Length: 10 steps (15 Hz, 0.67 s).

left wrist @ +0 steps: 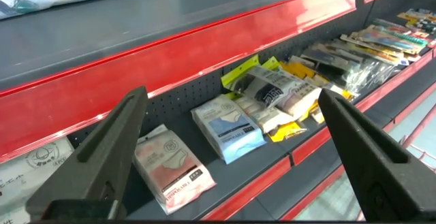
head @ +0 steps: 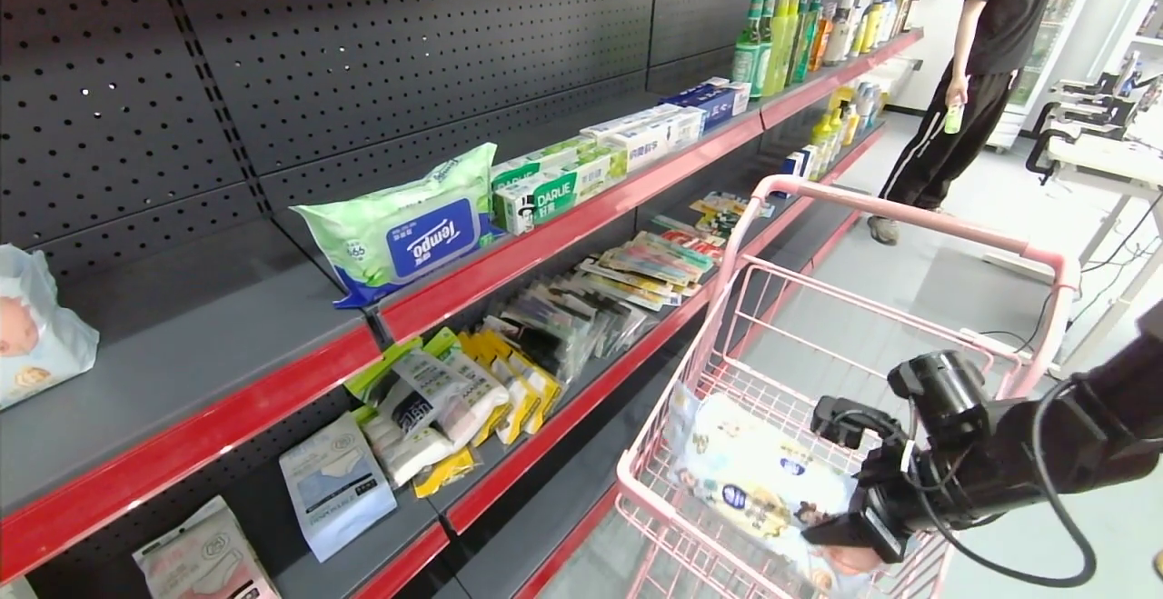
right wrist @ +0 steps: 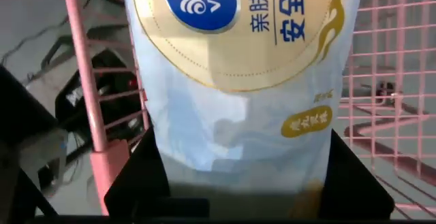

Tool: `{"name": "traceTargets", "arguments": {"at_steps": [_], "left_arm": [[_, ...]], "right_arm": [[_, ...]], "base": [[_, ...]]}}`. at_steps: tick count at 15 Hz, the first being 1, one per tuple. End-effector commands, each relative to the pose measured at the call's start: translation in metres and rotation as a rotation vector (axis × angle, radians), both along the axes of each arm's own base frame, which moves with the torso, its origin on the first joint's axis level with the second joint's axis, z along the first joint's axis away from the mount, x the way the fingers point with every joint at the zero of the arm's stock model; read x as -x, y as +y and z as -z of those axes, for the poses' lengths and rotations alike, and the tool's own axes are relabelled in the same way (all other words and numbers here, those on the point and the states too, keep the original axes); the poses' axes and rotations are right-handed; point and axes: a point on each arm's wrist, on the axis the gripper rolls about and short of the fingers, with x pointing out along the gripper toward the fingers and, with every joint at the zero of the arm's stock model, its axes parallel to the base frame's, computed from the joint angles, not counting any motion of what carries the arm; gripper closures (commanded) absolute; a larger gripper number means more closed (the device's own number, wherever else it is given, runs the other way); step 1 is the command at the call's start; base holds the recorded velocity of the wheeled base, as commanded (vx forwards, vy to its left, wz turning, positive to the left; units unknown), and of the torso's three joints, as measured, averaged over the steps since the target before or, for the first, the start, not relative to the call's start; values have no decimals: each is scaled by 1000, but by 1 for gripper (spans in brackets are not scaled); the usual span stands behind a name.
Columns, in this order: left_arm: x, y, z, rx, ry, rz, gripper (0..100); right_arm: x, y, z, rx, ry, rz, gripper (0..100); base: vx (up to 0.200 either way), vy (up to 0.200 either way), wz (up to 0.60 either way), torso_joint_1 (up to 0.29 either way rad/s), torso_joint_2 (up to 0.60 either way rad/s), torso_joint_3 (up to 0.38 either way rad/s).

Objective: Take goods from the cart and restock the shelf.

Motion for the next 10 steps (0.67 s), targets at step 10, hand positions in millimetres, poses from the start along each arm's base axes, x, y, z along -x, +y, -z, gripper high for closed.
{"name": "traceTargets", "arguments": {"at_steps": [10], "left_arm": [[0, 0, 0, 0, 1, 0, 0]], "right_arm": [[176, -29, -180, -124, -581, 640, 100]], "base": [[0, 0, 0, 0, 0, 0]]}}
